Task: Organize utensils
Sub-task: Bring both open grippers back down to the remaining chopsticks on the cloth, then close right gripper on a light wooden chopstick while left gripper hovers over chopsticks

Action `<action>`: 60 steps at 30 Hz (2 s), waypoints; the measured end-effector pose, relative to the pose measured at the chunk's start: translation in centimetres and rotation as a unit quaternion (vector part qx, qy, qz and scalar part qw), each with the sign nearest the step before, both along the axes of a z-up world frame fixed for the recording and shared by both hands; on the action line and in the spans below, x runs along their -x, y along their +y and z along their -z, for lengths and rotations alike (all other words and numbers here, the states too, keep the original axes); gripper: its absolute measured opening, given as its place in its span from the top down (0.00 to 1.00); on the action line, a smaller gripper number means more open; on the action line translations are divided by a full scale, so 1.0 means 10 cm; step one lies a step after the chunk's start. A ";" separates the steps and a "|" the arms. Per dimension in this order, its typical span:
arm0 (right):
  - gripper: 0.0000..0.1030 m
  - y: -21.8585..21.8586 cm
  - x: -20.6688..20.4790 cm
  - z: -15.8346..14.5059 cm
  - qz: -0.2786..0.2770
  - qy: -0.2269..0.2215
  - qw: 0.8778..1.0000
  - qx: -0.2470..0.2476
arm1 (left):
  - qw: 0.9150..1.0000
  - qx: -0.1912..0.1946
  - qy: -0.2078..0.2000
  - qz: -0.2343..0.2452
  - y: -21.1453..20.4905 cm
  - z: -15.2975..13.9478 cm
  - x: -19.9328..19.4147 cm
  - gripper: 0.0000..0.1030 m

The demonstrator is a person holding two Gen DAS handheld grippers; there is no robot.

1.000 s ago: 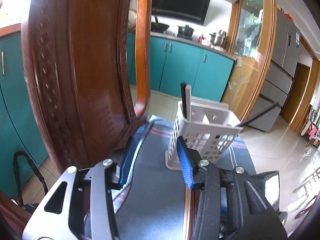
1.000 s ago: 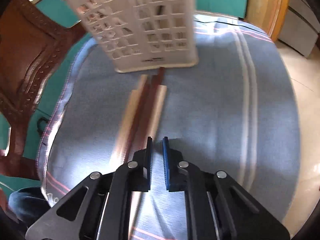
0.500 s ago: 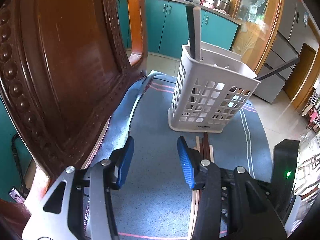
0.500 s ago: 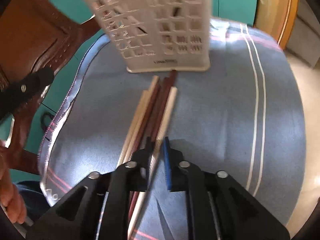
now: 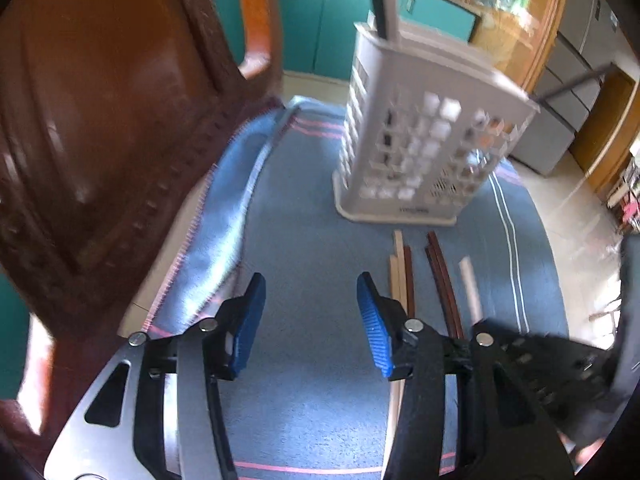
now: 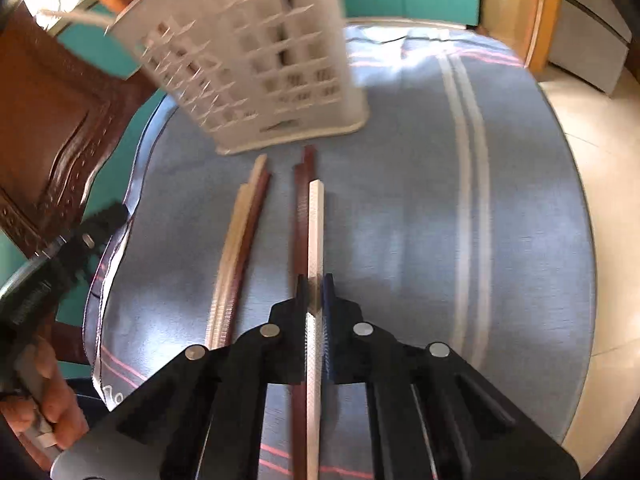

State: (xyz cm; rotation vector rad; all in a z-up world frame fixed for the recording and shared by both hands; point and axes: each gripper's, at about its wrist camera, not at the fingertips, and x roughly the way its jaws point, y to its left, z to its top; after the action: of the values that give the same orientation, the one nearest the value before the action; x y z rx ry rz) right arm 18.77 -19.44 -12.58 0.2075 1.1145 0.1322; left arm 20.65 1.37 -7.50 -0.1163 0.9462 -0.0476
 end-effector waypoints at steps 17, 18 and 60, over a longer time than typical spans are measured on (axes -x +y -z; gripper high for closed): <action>0.92 -0.32 -0.06 -0.06 0.042 0.012 0.999 0.011 | 0.997 -0.002 0.040 0.060 -0.46 0.48 -0.07 0.43; 0.92 -0.33 -0.04 -0.07 0.043 0.012 0.999 0.011 | 0.997 -0.002 0.040 0.062 -0.47 0.50 -0.08 0.41; 0.87 -0.25 -0.13 0.01 0.039 0.023 0.998 0.041 | 0.997 0.029 0.027 0.068 -0.49 0.52 0.02 0.88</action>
State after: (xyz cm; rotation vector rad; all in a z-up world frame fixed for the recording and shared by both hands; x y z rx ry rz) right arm 20.07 -21.98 -12.69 0.1818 1.1531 0.0121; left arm 20.45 -3.48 -12.70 -0.1063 1.0057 -0.1984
